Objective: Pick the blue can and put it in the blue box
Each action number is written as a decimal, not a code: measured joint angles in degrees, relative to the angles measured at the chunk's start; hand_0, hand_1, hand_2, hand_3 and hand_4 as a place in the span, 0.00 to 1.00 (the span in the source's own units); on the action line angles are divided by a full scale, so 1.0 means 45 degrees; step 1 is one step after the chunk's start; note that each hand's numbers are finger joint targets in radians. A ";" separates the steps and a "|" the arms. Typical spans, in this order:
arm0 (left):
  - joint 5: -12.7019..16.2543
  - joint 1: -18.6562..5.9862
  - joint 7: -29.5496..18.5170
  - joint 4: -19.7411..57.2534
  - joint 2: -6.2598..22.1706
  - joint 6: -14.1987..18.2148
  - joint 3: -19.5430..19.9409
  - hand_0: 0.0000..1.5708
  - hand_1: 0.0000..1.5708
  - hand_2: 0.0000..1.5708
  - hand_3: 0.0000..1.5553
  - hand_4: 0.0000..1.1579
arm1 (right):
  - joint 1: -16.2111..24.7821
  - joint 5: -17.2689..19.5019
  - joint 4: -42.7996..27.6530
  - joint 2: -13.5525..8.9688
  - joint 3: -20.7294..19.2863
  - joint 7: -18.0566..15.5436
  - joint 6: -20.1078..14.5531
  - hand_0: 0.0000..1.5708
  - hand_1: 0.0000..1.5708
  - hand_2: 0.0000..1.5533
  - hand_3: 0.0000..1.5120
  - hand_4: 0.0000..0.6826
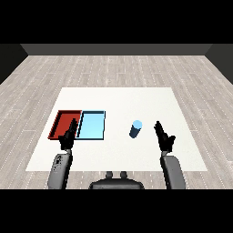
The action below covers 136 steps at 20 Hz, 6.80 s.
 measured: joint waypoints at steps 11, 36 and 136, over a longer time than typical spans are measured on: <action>0.0445 0.0330 -0.2326 -0.0494 -0.0921 -0.0193 -0.0007 0.00 0.00 0.00 0.00 0.00 | -0.1187 -0.0091 0.0960 0.1128 0.0711 -0.2188 0.0439 0.00 0.00 0.00 0.00 0.00; 0.0360 0.0684 -0.4834 0.0214 -0.1084 -0.0470 0.0142 0.00 0.00 0.00 0.00 0.00 | -0.1892 -0.0621 0.2799 0.1132 0.0259 -0.4422 0.1043 0.00 0.00 0.00 0.00 0.00; 0.0609 -0.1178 -0.3546 0.0919 -0.1498 0.0927 -0.2737 0.00 0.00 0.00 0.00 0.00 | -0.5868 -0.1035 0.4892 0.1018 0.1721 -0.3685 -0.2425 0.94 0.94 0.94 0.91 0.83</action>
